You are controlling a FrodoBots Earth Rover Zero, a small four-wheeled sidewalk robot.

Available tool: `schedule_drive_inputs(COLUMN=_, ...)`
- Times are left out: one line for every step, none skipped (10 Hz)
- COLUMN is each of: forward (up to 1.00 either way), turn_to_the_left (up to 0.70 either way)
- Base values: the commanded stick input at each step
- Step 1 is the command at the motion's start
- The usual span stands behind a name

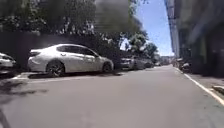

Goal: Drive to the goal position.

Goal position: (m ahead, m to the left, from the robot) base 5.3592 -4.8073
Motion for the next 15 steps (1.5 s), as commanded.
schedule_drive_inputs(forward=0.45, turn_to_the_left=0.0)
schedule_drive_inputs(forward=0.45, turn_to_the_left=0.0)
schedule_drive_inputs(forward=0.45, turn_to_the_left=0.0)
schedule_drive_inputs(forward=0.45, turn_to_the_left=0.0)
schedule_drive_inputs(forward=0.45, turn_to_the_left=0.0)
schedule_drive_inputs(forward=0.45, turn_to_the_left=0.0)
schedule_drive_inputs(forward=0.45, turn_to_the_left=0.0)
schedule_drive_inputs(forward=0.45, turn_to_the_left=0.0)
schedule_drive_inputs(forward=0.45, turn_to_the_left=0.0)
schedule_drive_inputs(forward=0.45, turn_to_the_left=0.0)
schedule_drive_inputs(forward=0.45, turn_to_the_left=0.0)
schedule_drive_inputs(forward=0.45, turn_to_the_left=0.0)
schedule_drive_inputs(forward=0.45, turn_to_the_left=0.0)
schedule_drive_inputs(forward=0.45, turn_to_the_left=0.0)
schedule_drive_inputs(forward=0.45, turn_to_the_left=0.0)
